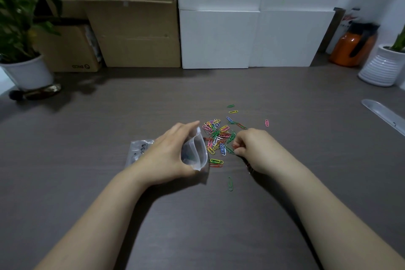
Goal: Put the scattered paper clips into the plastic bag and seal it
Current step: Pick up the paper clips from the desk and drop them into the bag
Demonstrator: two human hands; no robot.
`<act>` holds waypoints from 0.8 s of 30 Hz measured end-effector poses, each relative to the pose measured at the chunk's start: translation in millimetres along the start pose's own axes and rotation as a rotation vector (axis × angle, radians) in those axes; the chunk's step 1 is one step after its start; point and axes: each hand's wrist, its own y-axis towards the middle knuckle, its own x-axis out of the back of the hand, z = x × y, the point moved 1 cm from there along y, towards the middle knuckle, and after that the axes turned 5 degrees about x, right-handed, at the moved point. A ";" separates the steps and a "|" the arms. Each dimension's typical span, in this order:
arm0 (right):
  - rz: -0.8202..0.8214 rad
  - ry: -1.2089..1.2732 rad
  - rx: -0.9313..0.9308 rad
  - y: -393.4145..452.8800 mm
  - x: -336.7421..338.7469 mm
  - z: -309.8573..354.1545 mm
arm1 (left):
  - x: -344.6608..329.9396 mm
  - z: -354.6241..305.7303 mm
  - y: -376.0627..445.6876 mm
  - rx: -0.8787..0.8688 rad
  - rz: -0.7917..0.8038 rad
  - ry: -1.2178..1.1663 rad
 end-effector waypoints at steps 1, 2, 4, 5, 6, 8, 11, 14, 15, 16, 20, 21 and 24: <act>0.003 -0.030 0.011 0.3 -0.1 0.4 | -0.2 0.4 0.0 -0.001 0.001 -0.001; -0.002 -0.059 0.023 0.6 -0.1 0.3 | -0.5 0.8 0.1 -0.001 0.001 0.000; -0.006 -0.092 0.042 0.8 -0.4 -0.9 | -1.2 1.9 0.1 0.000 -0.007 0.006; -0.005 -0.090 0.051 1.1 -1.0 -2.1 | -1.6 2.4 0.4 0.001 -0.015 0.010; -0.010 -0.074 0.058 1.3 -1.6 -3.1 | -2.0 2.9 0.5 0.003 -0.020 0.013; -0.071 0.012 0.072 1.5 -1.3 -3.9 | -2.2 3.5 1.2 0.006 -0.022 0.015; -0.272 0.297 0.092 0.8 2.4 2.7 | -2.5 4.2 1.1 0.002 -0.020 0.018; -0.366 0.620 0.117 -3.8 -0.4 23.4 | -2.7 2.4 0.2 0.003 -0.009 -0.002; -0.354 0.680 0.127 -5.5 -4.3 31.0 | -2.6 1.2 0.3 0.003 -0.006 -0.013; -0.330 0.711 0.141 -7.0 -8.9 37.9 | -2.3 0.0 0.2 0.002 -0.003 -0.025; -0.281 0.653 0.195 -6.7 -23.8 57.1 | -1.4 -2.7 -0.4 -0.013 -0.003 -0.070; -0.285 0.574 0.217 -5.4 -26.7 60.4 | -1.5 -2.9 -0.4 -0.020 -0.002 -0.075; -0.233 0.356 0.316 -4.3 -31.9 69.4 | -1.6 -5.1 -0.2 -0.030 0.007 -0.079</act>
